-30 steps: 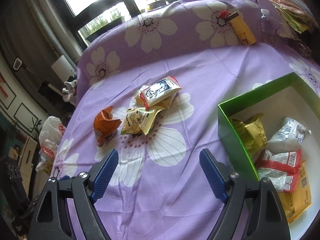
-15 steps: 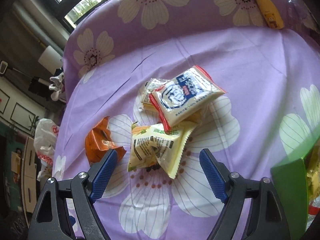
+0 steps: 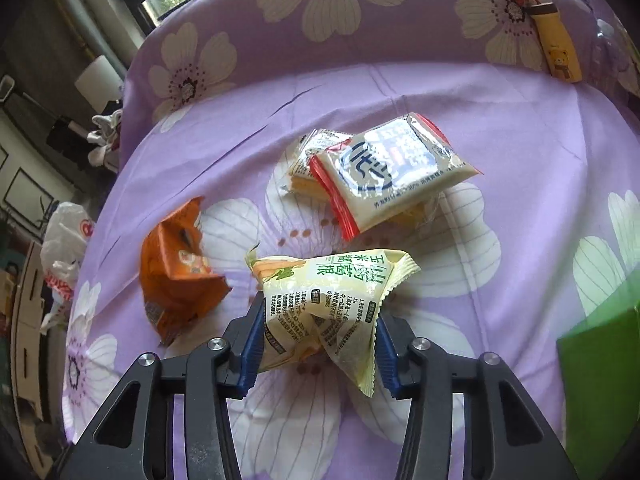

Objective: Organize snacks
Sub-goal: 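Close the right gripper on the yellow-green packet and lift it, then carry the yellow-green packet with the right gripper over the green box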

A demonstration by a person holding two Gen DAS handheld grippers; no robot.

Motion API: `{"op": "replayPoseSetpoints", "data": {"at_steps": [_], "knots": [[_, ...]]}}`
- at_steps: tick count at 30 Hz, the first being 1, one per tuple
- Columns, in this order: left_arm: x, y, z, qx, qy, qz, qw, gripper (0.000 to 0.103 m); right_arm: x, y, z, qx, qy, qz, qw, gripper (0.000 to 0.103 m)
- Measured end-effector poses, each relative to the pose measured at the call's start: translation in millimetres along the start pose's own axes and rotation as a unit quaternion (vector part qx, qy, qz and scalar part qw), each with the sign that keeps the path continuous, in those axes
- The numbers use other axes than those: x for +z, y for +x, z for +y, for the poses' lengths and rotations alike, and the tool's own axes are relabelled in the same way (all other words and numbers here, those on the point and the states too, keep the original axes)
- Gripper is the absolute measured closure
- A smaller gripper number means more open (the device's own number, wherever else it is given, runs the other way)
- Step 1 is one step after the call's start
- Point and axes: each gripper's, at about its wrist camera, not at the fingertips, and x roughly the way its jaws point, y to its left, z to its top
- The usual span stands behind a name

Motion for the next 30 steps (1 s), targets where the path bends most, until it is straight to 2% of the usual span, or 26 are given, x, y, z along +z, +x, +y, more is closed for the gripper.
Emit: {"op": "replayPoseSetpoints", "data": {"at_steps": [7, 11, 14, 16, 19, 23, 27, 30], "knots": [[-4.4, -3.9, -2.0, -0.005, 0.001, 0.002, 1.0, 0.013, -55.0, -39.0, -22.6, 0.045, 0.036, 0.052, 0.997, 0.053], [-6.5, -6.9, -3.6, -0.005, 0.004, -0.001, 1.0, 0.013, -80.7, -42.7, -28.8, 0.031, 0.046, 0.076, 0.996, 0.053], [-9.1, -7.2, -5.0, -0.011, 0.004, 0.001, 0.9999, 0.013, -89.9, -44.9, -27.1, 0.051, 0.037, 0.085, 0.994, 0.052], [-11.1, -6.0, -7.1, -0.024, 0.003, 0.009, 0.9997, 0.013, -90.4, -51.6, -30.9, 0.054, 0.044, 0.078, 0.995, 0.047], [-14.2, -2.5, -14.1, -0.05, 0.006, 0.022, 0.9985, 0.013, -87.9, -67.3, -38.1, 0.062, 0.054, 0.041, 0.996, 0.04], [-23.9, 4.2, -30.5, -0.096, 0.022, 0.048, 0.994, 0.014, -88.2, -75.3, -54.1, 0.076, 0.082, 0.016, 0.994, 0.039], [-37.9, 14.7, -52.2, -0.129, 0.05, 0.079, 0.9872, 0.021, -89.1, -66.4, -65.2, 0.096, 0.106, 0.028, 0.989, 0.039], [-46.2, 24.6, -60.9, -0.126, 0.057, 0.086, 0.9867, 0.025, -91.4, -57.4, -69.8, 0.098, 0.12, 0.042, 0.987, 0.043]]}}
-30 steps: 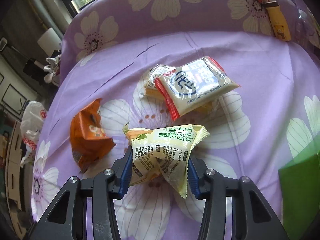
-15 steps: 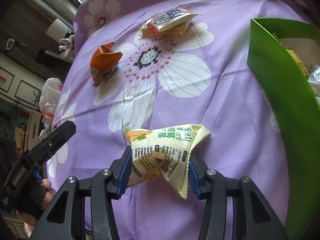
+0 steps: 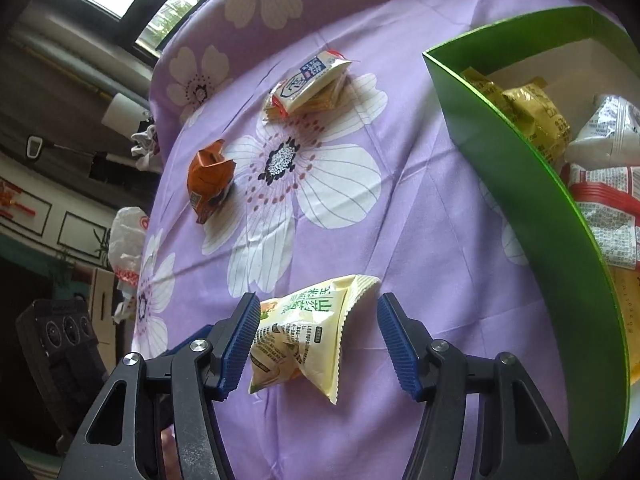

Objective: Organize snacks
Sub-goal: 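Carry the yellow-green packet with the right gripper over the green box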

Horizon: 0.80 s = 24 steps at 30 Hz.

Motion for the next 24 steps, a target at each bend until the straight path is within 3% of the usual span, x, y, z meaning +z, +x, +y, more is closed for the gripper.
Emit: {"op": "replayPoseSetpoints", "data": {"at_steps": [5, 13, 15, 18, 24], "knots": [[-2.2, 10.4, 1.7, 0.014, -0.005, -0.001, 0.9999, 0.03, -3.0, 16.7, -3.7, -0.001, 0.006, 0.016, 1.0, 0.048], [-6.8, 16.7, -6.9, 0.06, 0.039, -0.008, 0.9974, 0.042, -8.9, 23.0, 12.1, -0.028, -0.04, 0.009, 0.999, 0.049], [-7.0, 18.6, -7.3, 0.052, 0.042, -0.01, 0.9977, 0.05, -9.1, 22.9, 11.3, -0.029, -0.041, 0.009, 0.999, 0.051], [-7.9, 21.2, -8.4, 0.033, 0.045, -0.012, 0.9984, 0.058, -7.9, 24.7, 8.7, -0.005, -0.03, 0.015, 0.999, 0.063], [-8.9, 17.6, -13.8, 0.009, 0.038, -0.02, 0.999, 0.062, -7.7, 19.4, 8.4, 0.012, -0.023, 0.016, 1.0, 0.069]]}}
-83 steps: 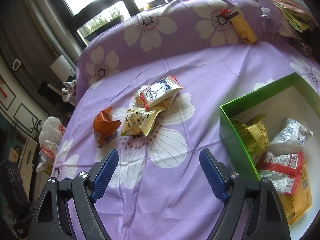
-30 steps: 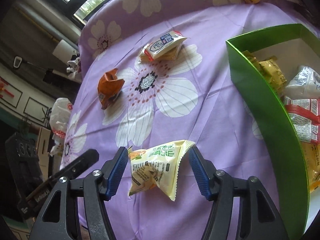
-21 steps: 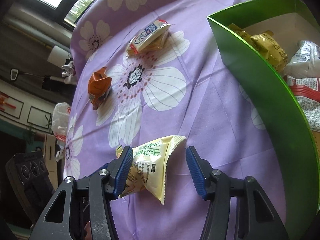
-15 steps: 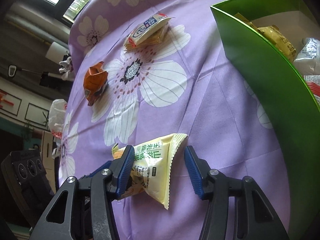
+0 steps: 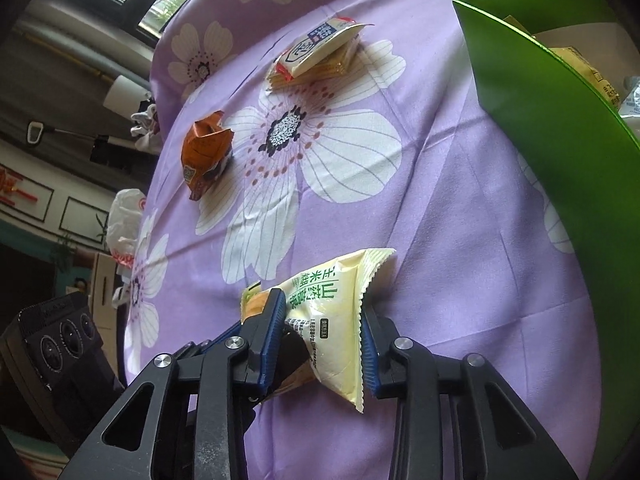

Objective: Organize snacks
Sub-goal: 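Carry the yellow-green packet with the right gripper over the green box, then open the right gripper to drop the packet into the box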

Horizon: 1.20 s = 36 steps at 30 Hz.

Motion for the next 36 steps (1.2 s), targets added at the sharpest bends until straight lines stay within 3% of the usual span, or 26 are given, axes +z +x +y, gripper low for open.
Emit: {"op": "replayPoseSetpoints", "data": {"at_steps": [7, 14, 25, 36], "knots": [[14.4, -22.0, -36.2, -0.026, 0.021, -0.042, 0.9985, 0.065, 5.6, -43.2, 5.8, 0.022, -0.019, -0.048, 0.998, 0.071], [32.3, -14.5, -100.6, -0.047, 0.074, -0.067, 0.9939, 0.066, 15.7, -104.9, -22.4, 0.033, -0.009, -0.126, 0.991, 0.071], [48.9, 28.5, -171.4, -0.09, 0.114, -0.044, 0.9884, 0.066, 22.8, -162.5, -91.1, 0.023, 0.071, -0.203, 0.976, 0.071], [50.5, 62.1, -194.2, -0.103, 0.124, -0.011, 0.9869, 0.065, 22.4, -175.1, -136.6, 0.01, 0.141, -0.215, 0.966, 0.072]]}}
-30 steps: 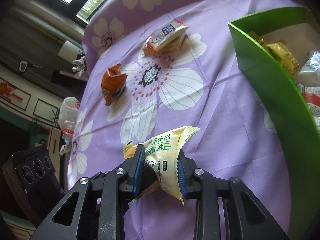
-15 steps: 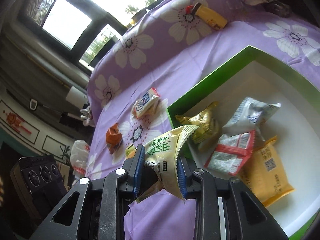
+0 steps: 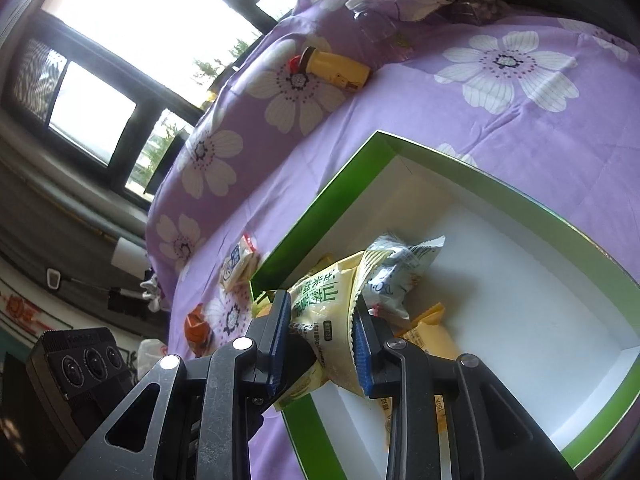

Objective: Organize snacks
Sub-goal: 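Open the right gripper to drop the packet into the box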

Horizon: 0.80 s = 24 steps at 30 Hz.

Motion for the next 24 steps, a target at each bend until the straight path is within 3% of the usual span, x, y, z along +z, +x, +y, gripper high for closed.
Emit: {"op": "replayPoseSetpoints", "data": {"at_steps": [7, 16, 18, 20, 22, 24], "knots": [[-1.8, 2.6, 2.5, -0.003, -0.005, 0.009, 0.9999, 0.067, 1.1, 0.1, -13.4, 0.0, 0.024, 0.008, 1.0, 0.072], [-5.0, -21.0, 4.9, -0.015, -0.01, -0.012, 0.9998, 0.034, 1.6, -1.2, -11.0, -0.028, 0.018, 0.002, 0.999, 0.071], [-5.2, -31.3, 8.9, -0.015, -0.015, -0.023, 0.9995, 0.025, 1.2, -2.6, -5.7, -0.036, 0.005, -0.006, 0.999, 0.063], [-6.8, -41.5, 14.3, -0.009, -0.021, -0.029, 0.9993, 0.015, 1.0, -3.7, -1.4, -0.042, -0.004, -0.014, 0.999, 0.041], [-10.1, -52.1, 21.0, -0.004, -0.025, -0.033, 0.9991, 0.014, 0.3, -5.6, 2.7, -0.038, -0.009, -0.024, 0.999, 0.026], [-13.3, -62.2, 28.6, 0.005, -0.026, -0.032, 0.9991, 0.013, -0.1, -7.3, 7.6, -0.034, -0.017, -0.032, 0.999, 0.021]]}}
